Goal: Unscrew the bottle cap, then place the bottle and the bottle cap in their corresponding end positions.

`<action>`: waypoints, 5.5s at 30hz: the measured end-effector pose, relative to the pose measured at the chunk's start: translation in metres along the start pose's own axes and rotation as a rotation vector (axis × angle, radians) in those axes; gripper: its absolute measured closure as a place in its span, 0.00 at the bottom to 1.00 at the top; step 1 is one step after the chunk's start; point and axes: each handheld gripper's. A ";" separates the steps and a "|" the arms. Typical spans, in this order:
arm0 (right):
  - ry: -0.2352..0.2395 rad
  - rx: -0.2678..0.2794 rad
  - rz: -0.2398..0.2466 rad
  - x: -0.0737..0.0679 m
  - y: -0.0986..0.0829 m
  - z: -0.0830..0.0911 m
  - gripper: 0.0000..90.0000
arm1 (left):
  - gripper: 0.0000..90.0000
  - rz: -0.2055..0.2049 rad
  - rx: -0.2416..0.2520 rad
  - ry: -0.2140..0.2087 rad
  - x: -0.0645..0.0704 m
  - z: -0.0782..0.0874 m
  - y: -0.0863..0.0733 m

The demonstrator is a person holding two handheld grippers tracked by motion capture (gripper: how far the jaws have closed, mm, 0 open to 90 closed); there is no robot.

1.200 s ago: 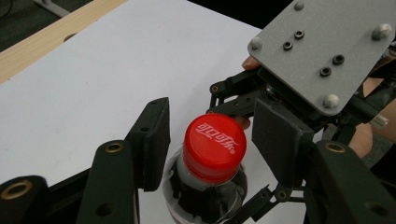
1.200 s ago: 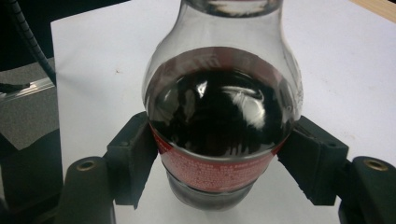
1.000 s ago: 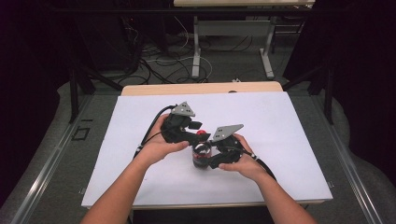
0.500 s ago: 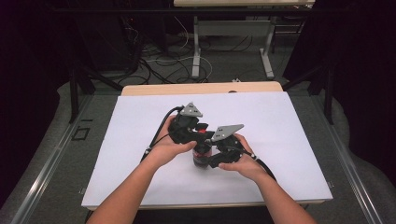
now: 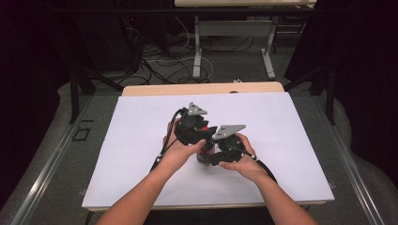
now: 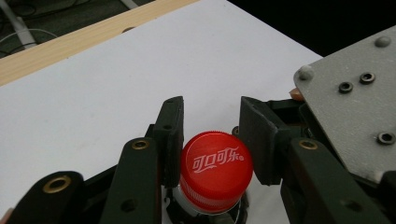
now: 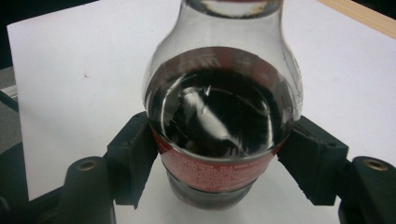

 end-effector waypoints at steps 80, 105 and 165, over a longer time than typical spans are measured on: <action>-0.040 0.001 -0.036 0.003 -0.002 -0.001 0.34 | 0.68 0.146 0.009 -0.057 -0.013 0.000 0.011; -0.134 0.041 -0.067 0.020 -0.004 0.008 0.34 | 0.68 0.258 0.038 0.078 -0.076 0.016 -0.003; -0.360 0.057 -0.126 0.070 -0.006 -0.075 0.30 | 0.68 0.316 0.040 0.131 -0.102 0.037 -0.063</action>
Point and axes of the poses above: each handheld gripper's, and its own axes: z roughly backward along the jaws, y roughly out of its top, x roughly to its right, and after that the axes turned 15 degrees about x, right-handed
